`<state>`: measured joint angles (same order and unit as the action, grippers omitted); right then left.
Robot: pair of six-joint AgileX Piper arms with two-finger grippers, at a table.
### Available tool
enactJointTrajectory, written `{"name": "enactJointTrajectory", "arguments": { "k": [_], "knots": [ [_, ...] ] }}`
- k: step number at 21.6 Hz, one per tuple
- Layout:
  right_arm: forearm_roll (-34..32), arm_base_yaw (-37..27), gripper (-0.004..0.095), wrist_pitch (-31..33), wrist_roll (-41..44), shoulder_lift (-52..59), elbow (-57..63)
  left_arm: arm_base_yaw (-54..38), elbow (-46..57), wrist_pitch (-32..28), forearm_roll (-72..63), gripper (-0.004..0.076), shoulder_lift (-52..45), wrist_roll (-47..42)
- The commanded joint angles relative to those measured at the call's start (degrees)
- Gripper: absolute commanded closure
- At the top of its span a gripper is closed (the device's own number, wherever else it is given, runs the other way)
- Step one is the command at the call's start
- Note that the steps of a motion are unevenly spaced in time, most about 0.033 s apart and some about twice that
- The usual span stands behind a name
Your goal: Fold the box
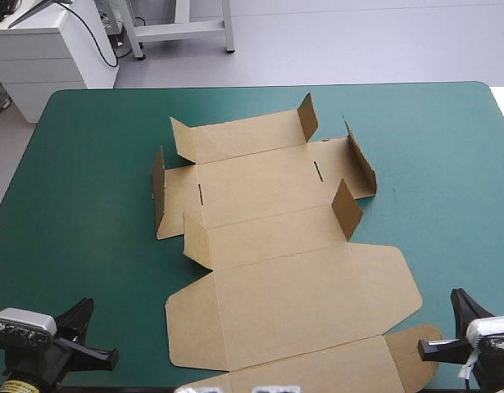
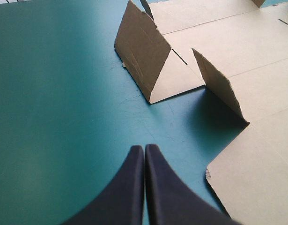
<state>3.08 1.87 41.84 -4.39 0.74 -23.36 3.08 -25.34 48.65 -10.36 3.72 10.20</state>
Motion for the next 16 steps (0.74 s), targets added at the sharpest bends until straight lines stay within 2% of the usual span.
{"name": "enactJointTrajectory", "arguments": {
  "k": [1,9,12,15,16],
  "knots": [
    [-0.33,-0.46,0.0929,-4.54,-0.16,1.47,-1.34,0.11,-1.15,-4.12,-1.09,0.0731,0.92,-0.24],
    [-0.33,-0.46,0.0929,-4.65,-0.7,1.47,-1.34,0.11,-1.15,-4.12,-1.09,0.0731,0.92,-0.24],
    [-0.48,-0.46,0.0929,-6.6,-0.95,1.47,-1.34,0.11,-1.15,-4.12,-1.09,0.0731,0.92,-0.24],
    [1.4,-0.46,0.0929,-3.73,-1.65,-3.36,-1.59,0.11,-1.15,-4.12,-1.09,0.0731,0.92,-0.24],
    [2.6,-0.46,0.0929,-2.93,-4.34,-6.58,-1.99,0.11,-1.15,-4.12,-1.09,0.0731,0.92,-0.24]
  ]
}}
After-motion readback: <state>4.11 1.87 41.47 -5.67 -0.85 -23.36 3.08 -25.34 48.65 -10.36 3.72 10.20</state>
